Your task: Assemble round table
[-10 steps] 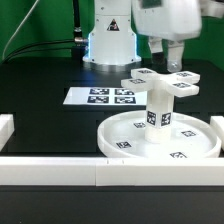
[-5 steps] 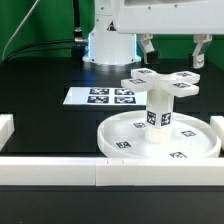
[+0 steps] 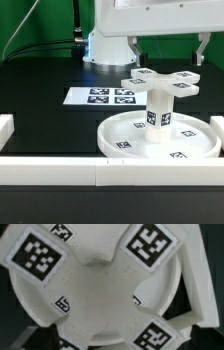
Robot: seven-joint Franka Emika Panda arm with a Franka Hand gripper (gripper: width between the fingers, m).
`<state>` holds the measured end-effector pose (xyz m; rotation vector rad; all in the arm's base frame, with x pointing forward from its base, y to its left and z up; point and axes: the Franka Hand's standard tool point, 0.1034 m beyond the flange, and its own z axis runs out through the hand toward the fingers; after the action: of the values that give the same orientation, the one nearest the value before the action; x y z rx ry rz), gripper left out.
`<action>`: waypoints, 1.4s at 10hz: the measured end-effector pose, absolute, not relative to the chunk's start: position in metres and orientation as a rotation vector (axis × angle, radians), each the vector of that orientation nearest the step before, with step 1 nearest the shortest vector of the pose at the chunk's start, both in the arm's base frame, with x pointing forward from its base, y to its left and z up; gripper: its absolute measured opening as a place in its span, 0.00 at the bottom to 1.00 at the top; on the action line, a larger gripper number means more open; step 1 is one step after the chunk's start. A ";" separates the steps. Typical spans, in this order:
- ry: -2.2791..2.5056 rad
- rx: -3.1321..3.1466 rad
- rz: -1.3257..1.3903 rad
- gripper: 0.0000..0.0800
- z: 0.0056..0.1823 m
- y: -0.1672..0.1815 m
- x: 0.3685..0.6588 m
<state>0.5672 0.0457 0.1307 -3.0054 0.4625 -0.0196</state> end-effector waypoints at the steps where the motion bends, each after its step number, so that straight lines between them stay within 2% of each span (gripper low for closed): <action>1: 0.237 -3.036 -0.030 0.81 0.131 0.046 0.567; 7: -0.429 -3.030 -0.042 0.81 0.130 0.045 0.566; 11: -1.183 -2.911 -0.044 0.81 0.127 0.038 0.570; 14: -1.446 -2.811 -0.025 0.81 0.126 0.033 0.569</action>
Offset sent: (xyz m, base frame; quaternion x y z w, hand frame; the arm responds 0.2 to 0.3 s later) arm 0.0016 0.0075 0.0071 0.0014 0.0172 -0.1491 0.9887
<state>0.5694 0.0327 0.1262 -2.8113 -1.4461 -0.0255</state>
